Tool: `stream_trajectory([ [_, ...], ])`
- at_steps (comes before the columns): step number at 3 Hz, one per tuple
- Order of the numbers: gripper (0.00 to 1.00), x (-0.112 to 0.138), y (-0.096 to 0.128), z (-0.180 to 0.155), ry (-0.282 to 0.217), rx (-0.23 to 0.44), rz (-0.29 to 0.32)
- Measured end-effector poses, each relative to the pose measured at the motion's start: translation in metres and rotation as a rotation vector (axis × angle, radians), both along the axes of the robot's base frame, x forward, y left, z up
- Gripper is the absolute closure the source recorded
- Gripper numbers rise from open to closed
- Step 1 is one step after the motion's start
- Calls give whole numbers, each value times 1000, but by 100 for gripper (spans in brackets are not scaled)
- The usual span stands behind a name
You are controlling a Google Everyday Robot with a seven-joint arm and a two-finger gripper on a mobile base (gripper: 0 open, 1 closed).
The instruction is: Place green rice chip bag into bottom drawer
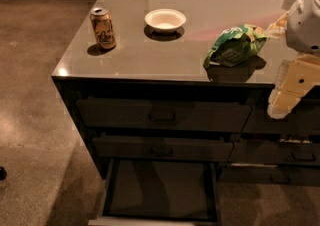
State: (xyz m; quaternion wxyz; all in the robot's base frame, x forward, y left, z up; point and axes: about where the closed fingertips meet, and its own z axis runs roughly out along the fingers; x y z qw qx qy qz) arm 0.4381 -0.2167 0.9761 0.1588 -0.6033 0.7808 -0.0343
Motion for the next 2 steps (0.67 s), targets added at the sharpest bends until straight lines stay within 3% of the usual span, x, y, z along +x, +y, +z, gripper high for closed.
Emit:
stream_trajectory([
  [1, 0, 0, 0, 0, 0, 0, 0],
  [2, 0, 26, 2, 1, -67, -51, 84],
])
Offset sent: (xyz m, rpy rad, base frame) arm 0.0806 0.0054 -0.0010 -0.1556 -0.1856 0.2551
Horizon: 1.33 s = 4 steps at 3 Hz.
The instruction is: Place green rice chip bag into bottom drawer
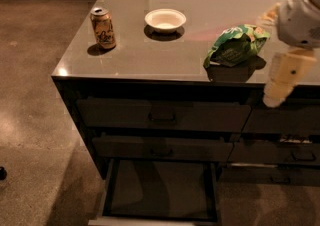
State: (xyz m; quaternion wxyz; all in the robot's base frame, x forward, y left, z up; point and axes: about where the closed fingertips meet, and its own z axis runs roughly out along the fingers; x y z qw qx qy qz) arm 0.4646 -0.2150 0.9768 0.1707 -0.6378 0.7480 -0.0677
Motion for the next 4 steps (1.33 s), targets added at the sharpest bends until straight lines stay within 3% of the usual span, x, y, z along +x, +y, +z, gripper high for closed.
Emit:
stream_trajectory([
  [1, 0, 59, -7, -4, -78, -71, 131],
  [2, 0, 116, -9, -20, -89, -136, 285],
  [3, 0, 160, -9, -43, -71, -156, 411],
  [4, 15, 181, -12, -71, -35, -143, 476],
])
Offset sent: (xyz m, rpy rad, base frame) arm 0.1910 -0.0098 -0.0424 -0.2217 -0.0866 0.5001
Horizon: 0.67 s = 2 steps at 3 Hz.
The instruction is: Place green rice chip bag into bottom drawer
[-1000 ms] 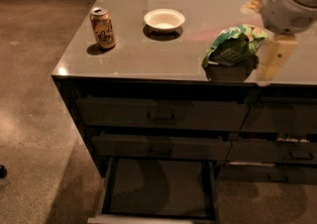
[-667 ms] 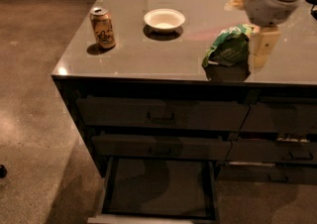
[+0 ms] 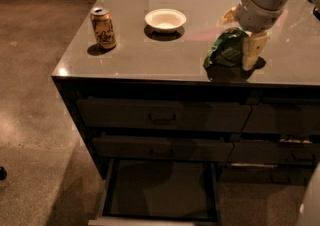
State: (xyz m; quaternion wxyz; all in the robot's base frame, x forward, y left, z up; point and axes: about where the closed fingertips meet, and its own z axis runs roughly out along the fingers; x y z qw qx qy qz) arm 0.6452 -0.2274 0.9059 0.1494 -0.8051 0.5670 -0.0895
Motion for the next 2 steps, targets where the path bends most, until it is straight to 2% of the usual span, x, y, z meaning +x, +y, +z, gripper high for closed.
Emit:
stream_trajectory([
  [1, 39, 2, -3, -19, 32, 19, 36],
  [2, 62, -3, -3, -16, 43, 89, 37],
])
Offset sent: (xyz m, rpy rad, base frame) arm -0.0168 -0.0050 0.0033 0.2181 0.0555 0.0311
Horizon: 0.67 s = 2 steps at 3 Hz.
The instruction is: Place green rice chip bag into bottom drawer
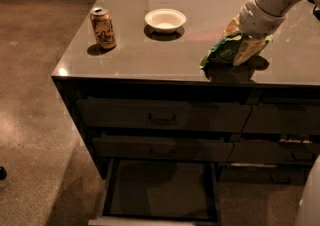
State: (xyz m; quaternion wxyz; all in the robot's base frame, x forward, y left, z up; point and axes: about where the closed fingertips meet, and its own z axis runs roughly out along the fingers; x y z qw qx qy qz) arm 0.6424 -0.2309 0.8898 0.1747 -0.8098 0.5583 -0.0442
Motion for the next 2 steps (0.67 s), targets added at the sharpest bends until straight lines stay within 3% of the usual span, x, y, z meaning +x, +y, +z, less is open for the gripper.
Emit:
stream_trajectory([
  [1, 85, -17, -13, 9, 55, 146, -47],
  [2, 100, -36, -26, 56, 47, 366, -97],
])
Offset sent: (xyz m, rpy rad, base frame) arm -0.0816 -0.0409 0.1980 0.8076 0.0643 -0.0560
